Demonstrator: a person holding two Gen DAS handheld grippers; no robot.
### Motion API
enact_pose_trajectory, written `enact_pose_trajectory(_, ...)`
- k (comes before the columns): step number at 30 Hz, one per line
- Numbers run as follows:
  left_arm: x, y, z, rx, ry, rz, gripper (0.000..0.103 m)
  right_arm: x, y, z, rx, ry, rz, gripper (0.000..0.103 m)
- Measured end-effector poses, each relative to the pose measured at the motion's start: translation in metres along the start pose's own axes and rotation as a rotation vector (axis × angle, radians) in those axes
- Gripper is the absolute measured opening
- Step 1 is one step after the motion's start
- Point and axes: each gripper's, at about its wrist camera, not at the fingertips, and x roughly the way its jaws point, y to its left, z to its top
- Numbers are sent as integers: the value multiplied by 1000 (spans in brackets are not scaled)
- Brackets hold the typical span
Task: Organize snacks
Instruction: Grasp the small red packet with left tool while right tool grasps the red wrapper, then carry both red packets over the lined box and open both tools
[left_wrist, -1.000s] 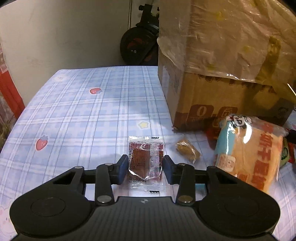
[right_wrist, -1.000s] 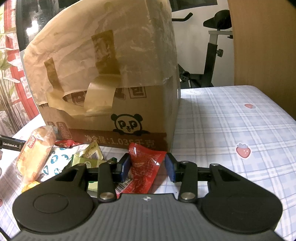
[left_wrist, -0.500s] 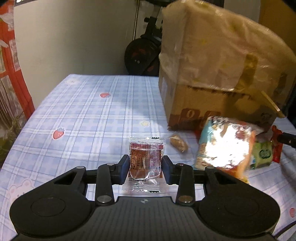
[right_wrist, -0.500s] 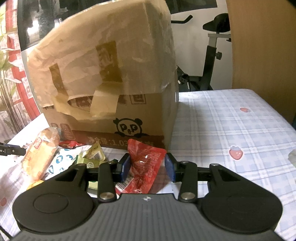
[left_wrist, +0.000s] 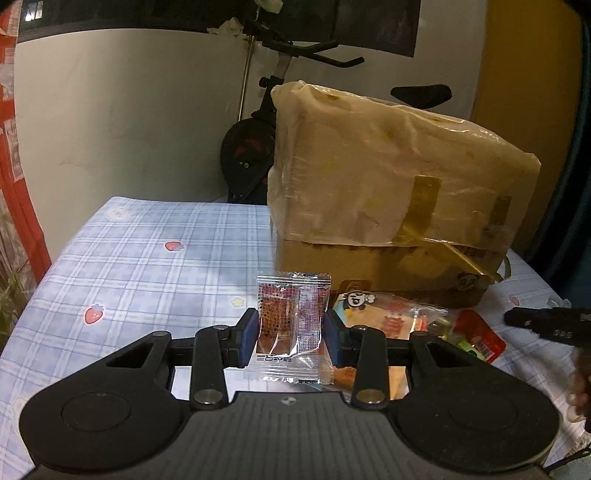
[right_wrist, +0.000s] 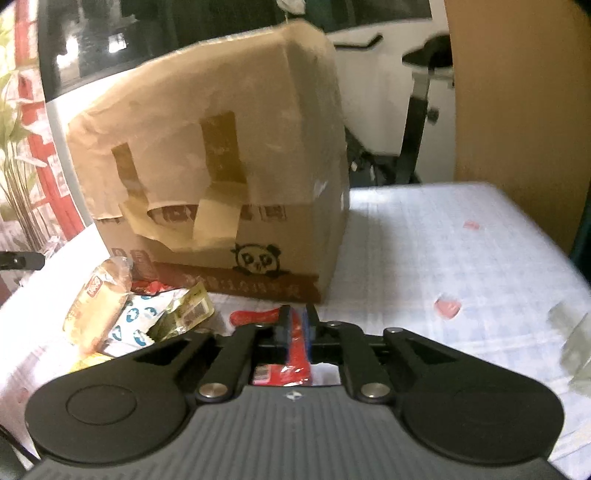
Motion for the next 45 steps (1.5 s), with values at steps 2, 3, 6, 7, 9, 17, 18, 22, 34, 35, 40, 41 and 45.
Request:
enact_pose_trajectory(2,1,-1,-2,-16,-1,3,41,12,-1,1,-9,26,10,39)
enact_pose_trajectory(3,1,-2,-3,-26,-2,1,41,19,-1,2,-21,43,18,49)
enact_pose_trajectory(6,-1,-4,-6,-55,-8,-2,40,39,5,5,-80,83,12,58)
enact_pose_trajectory(7,-2,-5,-8,-60,-8,-4,41,45,6,6,-92,103,20,58)
enact_pose_trajectory(9,-3,-6,-11,-66,-7,-4,41,57,8,6,-112,142,30,62)
enact_pose_trajectory(17,-2,-6,-16,-95,0,-10,41,61,24,-1,-232,135,-7,51)
enact_pose_trajectory(18,-3,-6,-17,-96,-1,-11,41,59,24,-2,-230,135,-6,50)
enact_pose_trajectory(22,-7,-5,-18,-97,-8,-12,41,41,23,-6,-210,84,-4,43)
enact_pose_trajectory(34,-24,-14,2,-78,-73,-43,41,-34,6,20,-95,-107,27,42)
enact_pose_trajectory(35,-27,-16,7,-71,-86,-49,41,-43,7,28,-98,-136,34,42)
enact_pose_trajectory(40,-40,-30,47,-13,-176,-93,41,-75,15,72,-119,-291,71,42)
enact_pose_trajectory(41,-41,-33,56,4,-195,-100,41,-79,17,83,-126,-316,81,42)
enact_pose_trajectory(45,-39,-45,103,57,-264,-136,41,-80,24,128,-153,-388,116,42)
